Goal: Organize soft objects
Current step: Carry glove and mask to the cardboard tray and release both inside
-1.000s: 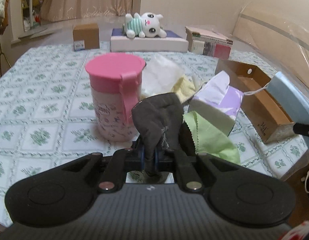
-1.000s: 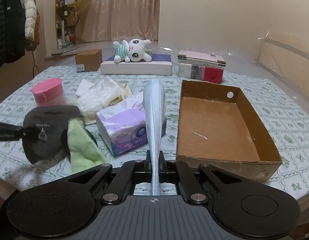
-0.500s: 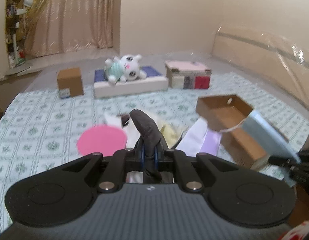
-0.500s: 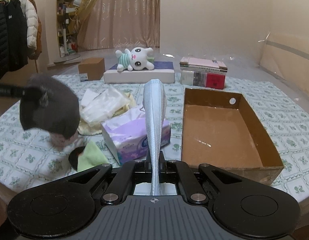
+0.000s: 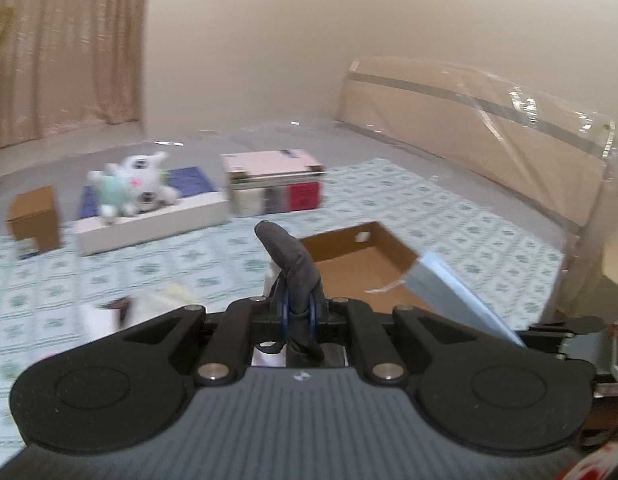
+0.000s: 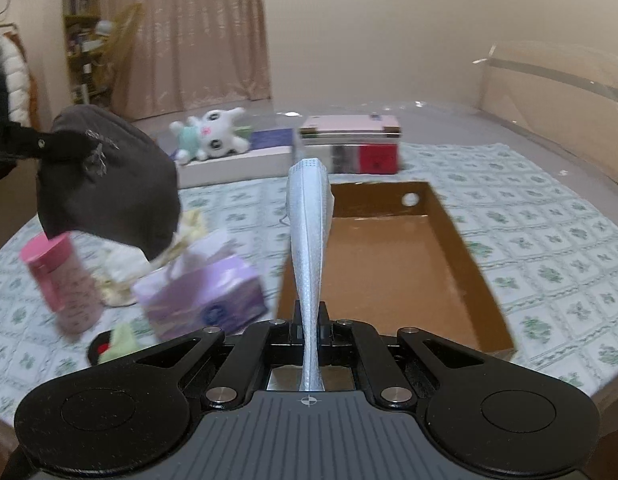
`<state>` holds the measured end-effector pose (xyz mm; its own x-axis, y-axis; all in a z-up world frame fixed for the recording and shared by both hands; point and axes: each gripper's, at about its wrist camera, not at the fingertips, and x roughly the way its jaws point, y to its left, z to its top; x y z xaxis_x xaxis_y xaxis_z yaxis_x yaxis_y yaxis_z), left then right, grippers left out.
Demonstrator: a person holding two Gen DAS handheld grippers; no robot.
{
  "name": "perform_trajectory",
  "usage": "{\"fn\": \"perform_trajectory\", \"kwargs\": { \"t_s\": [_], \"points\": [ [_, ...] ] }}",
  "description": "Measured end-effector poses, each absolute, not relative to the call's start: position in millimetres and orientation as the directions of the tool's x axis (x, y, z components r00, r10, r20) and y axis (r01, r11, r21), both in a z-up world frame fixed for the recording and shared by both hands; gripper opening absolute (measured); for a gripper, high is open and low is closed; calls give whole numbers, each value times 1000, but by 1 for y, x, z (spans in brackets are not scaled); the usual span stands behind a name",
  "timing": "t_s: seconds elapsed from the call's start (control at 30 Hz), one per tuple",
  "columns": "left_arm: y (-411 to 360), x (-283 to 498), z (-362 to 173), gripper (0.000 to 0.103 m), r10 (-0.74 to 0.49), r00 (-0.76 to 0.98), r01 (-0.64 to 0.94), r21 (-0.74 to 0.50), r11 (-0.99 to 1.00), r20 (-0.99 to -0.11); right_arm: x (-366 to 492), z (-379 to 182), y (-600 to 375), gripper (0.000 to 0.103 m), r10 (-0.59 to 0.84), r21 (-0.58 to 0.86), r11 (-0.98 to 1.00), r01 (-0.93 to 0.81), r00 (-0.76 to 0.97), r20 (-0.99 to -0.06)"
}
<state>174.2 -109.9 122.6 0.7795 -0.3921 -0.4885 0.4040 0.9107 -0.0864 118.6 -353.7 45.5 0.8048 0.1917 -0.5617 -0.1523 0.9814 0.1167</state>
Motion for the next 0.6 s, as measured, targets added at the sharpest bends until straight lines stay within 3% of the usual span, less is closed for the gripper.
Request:
{"fn": "perform_trajectory", "kwargs": {
  "t_s": [0.43,0.5,0.6],
  "points": [
    [-232,236,71,8,-513,684,510,-163,845,-518,177,45,-422,3,89,100,994,-38,812,-577],
    [-245,245,58,11,-522,668,514,-178,839,-531,184,41,-426,3,79,92,995,-31,807,-585],
    [-260,255,39,33,-511,635,523,-165,836,-580,192,32,-431,3,72,94,995,-19,793,-604]
  ]
}}
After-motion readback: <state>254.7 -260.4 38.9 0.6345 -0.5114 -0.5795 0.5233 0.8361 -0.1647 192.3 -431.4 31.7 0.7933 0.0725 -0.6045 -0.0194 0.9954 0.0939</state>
